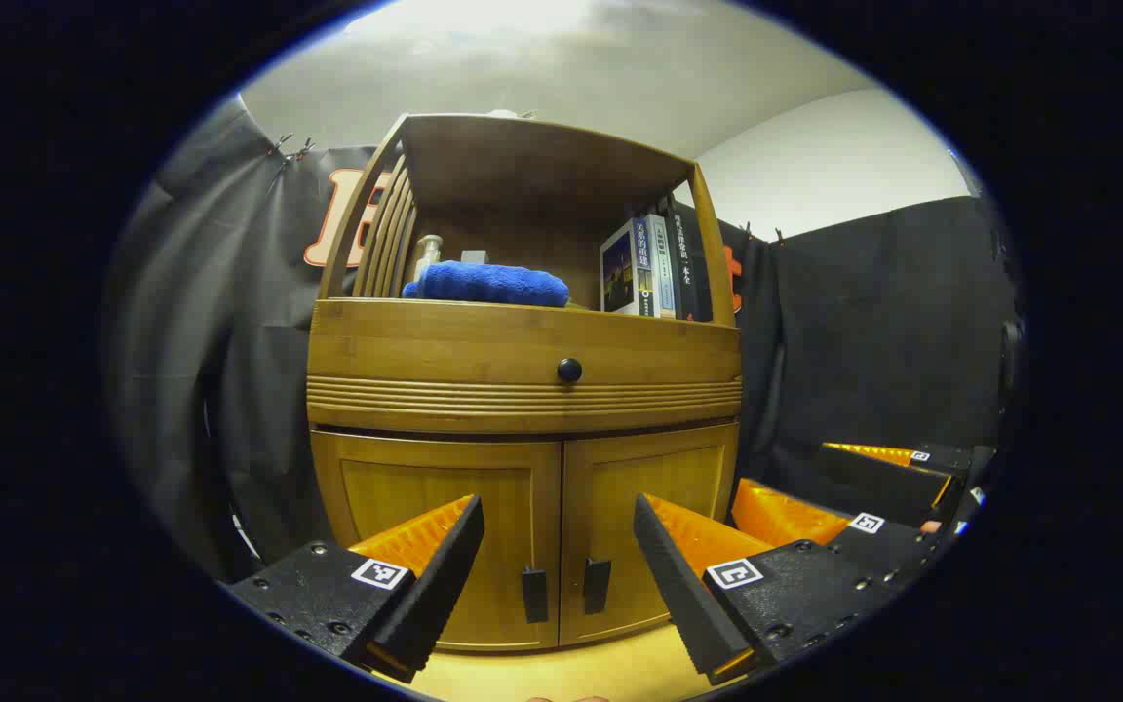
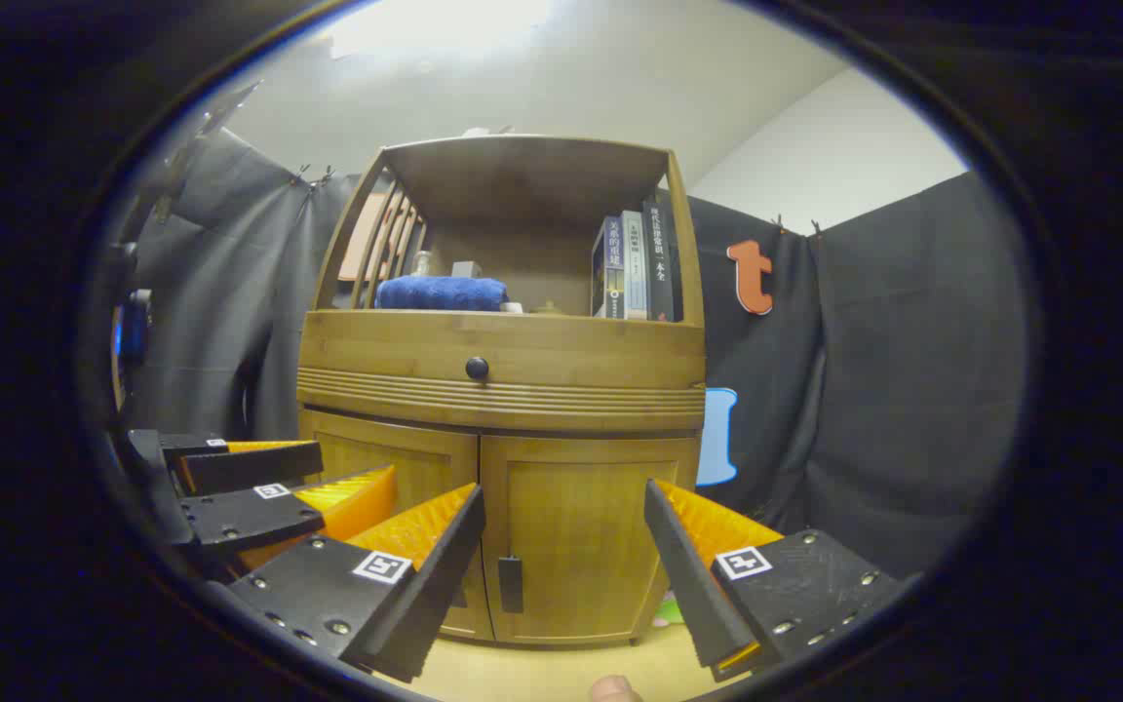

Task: Open the right door of the double-door shoe cabinet with the right hand, and open the left door with the left hand.

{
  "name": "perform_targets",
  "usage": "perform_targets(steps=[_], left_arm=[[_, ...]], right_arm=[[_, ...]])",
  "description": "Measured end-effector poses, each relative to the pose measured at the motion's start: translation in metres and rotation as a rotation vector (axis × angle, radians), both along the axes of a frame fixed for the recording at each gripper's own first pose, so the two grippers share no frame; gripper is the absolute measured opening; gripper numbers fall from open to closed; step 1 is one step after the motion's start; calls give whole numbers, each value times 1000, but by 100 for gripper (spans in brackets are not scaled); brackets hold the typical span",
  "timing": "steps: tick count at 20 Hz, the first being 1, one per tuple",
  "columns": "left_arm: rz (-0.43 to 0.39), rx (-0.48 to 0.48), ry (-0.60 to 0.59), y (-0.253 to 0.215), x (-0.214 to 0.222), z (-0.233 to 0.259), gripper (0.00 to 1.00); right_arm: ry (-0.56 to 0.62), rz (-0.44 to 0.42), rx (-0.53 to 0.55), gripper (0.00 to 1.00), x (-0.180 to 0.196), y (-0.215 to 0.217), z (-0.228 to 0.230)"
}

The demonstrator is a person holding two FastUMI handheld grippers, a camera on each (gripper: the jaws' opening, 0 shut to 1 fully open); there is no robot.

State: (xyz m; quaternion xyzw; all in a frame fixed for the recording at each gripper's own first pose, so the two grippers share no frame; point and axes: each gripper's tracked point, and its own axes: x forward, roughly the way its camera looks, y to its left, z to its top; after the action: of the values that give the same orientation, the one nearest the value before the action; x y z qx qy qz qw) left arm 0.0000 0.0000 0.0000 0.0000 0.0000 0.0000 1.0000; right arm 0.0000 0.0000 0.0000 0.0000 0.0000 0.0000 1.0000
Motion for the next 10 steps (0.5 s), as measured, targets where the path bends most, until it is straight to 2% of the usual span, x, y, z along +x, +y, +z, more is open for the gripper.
perform_targets(steps=[10], left_arm=[[62, -9, 11, 0, 7, -6, 91]], right_arm=[[7, 45, 0, 97, 11, -10, -5]])
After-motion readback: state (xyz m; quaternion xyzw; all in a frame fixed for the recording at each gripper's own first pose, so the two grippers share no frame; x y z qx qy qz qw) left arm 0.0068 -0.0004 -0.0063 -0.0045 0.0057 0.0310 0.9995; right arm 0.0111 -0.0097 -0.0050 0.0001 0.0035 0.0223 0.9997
